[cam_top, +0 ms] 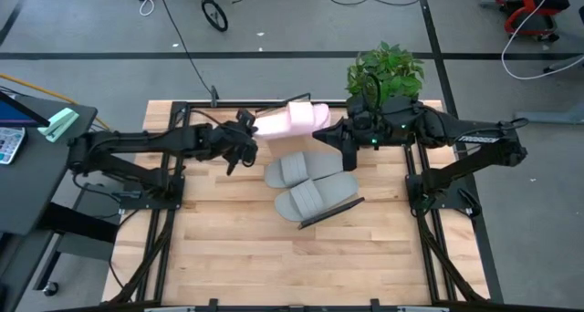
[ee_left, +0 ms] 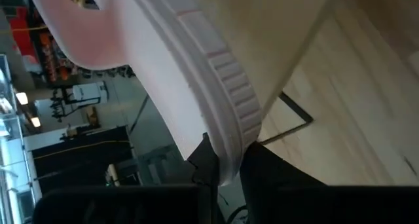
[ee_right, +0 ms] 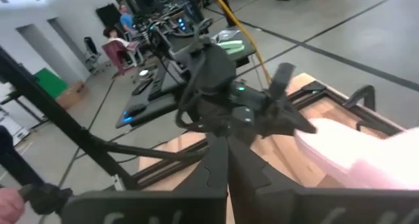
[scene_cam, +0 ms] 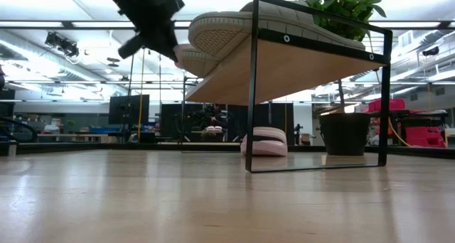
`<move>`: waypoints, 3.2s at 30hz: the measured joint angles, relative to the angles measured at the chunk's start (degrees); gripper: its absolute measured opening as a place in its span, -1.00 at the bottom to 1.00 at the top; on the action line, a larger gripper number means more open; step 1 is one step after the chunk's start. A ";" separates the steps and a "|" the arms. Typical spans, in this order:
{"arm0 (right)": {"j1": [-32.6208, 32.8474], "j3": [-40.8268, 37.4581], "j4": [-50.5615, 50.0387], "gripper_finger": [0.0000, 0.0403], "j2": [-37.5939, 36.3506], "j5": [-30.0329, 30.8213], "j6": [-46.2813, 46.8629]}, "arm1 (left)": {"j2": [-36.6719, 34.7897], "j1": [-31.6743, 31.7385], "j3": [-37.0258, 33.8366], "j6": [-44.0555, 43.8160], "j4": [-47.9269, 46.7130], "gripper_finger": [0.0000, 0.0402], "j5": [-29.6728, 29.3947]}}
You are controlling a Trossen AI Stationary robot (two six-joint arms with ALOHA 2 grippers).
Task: Pick and place slides into the shelf
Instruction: Put the top pink slipper on the shelf
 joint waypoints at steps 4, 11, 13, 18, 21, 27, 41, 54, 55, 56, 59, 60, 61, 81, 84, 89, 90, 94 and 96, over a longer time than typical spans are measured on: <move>0.02 0.00 0.04 -0.99 -0.21 -1.88 0.00 | 2.75 -0.11 -0.02 -0.02 0.18 -0.77 0.44; 0.02 0.00 0.11 -0.99 -0.39 -4.04 0.02 | 6.28 -0.13 -0.02 -0.13 2.69 -0.77 0.38; 0.02 0.00 0.13 -0.98 -0.39 -4.49 0.06 | 7.13 -0.13 -0.02 -0.08 2.78 -0.77 0.39; -0.01 0.00 0.30 -0.99 -0.42 -5.85 0.09 | 8.98 -0.16 -0.02 -0.26 4.21 -0.77 0.56; -0.01 0.00 0.28 -0.98 -0.42 -6.02 0.43 | 9.29 -0.61 -0.02 -0.24 5.06 -0.77 0.88; -0.01 0.00 0.31 -0.98 -0.42 -6.22 0.22 | 9.29 -1.57 -0.02 0.16 5.51 -0.77 1.78; -0.03 0.00 0.33 -0.99 -0.42 -6.42 0.11 | 9.29 -4.95 -0.02 0.19 5.11 -0.78 2.18; -0.01 0.00 0.61 -0.98 -0.42 -6.42 0.44 | 9.29 -4.57 -0.02 -1.79 5.12 -0.78 1.52; -0.01 0.00 0.61 -0.98 -0.42 -6.42 0.65 | 9.29 -4.57 -0.02 -1.82 5.12 -0.78 1.45; -0.01 0.00 0.61 -0.99 -0.42 -6.42 0.66 | 9.29 -4.57 -0.02 -2.05 5.14 -0.78 1.47; -0.01 0.00 0.61 -0.99 -0.42 -6.42 0.71 | 9.29 -4.55 -0.02 -3.73 5.15 -0.78 1.22; -0.01 0.00 0.61 -0.98 -0.42 -6.42 0.87 | 9.29 -4.42 -0.02 -3.95 5.16 -0.78 1.15; -0.01 0.00 0.59 -0.98 -0.42 -6.42 1.11 | 9.29 -4.35 -0.02 -4.04 5.18 -0.78 1.10; -0.01 0.00 0.65 -0.99 -0.42 -6.59 1.53 | 11.76 -4.55 0.07 -4.47 7.50 -0.78 1.42; -0.01 0.01 0.90 -0.98 -0.44 -6.67 1.57 | 12.87 -4.77 0.11 -4.36 8.34 -0.78 0.98; 0.05 0.02 1.57 -0.99 -0.44 -7.11 1.73 | 13.25 -5.67 0.13 -4.37 8.05 -0.78 0.12; 0.20 0.02 1.57 -0.99 -0.44 -7.12 1.70 | 13.22 -5.68 0.13 -4.37 8.00 -0.78 -0.01; 0.34 0.02 1.77 -0.97 -0.44 -7.31 1.66 | 13.22 -5.68 0.13 -4.78 8.09 -0.76 -0.48; 0.37 0.02 1.77 -0.97 -0.44 -7.32 1.66 | 13.22 -5.68 0.13 -4.99 8.10 -0.70 -0.99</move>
